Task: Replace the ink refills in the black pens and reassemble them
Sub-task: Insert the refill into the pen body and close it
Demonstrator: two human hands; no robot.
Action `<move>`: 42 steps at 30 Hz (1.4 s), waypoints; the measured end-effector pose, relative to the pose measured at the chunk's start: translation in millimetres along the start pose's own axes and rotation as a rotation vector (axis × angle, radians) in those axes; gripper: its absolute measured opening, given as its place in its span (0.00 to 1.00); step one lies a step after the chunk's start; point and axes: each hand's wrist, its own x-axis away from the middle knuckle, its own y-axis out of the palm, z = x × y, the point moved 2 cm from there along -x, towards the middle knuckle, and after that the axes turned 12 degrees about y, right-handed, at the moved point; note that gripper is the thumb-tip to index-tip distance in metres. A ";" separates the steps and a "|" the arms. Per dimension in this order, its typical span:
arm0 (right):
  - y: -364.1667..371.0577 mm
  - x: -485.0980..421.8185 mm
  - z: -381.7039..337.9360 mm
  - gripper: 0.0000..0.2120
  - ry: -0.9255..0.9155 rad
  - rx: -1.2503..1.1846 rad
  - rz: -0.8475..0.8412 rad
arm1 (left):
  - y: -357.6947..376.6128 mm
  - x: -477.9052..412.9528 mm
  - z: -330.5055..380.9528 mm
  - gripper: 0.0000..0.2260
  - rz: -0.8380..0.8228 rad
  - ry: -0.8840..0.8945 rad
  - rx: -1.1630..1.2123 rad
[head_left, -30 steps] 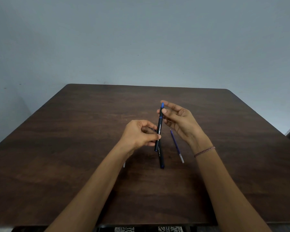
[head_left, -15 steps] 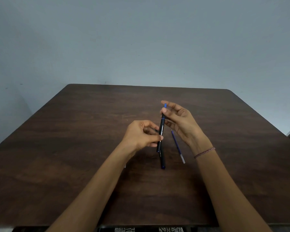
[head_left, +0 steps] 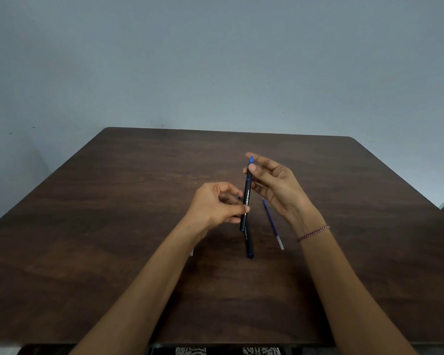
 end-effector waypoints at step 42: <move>-1.8 0.6 0.5 0.09 0.066 0.014 -0.011 | 1.1 0.6 3.0 0.12 -0.013 -0.005 -0.010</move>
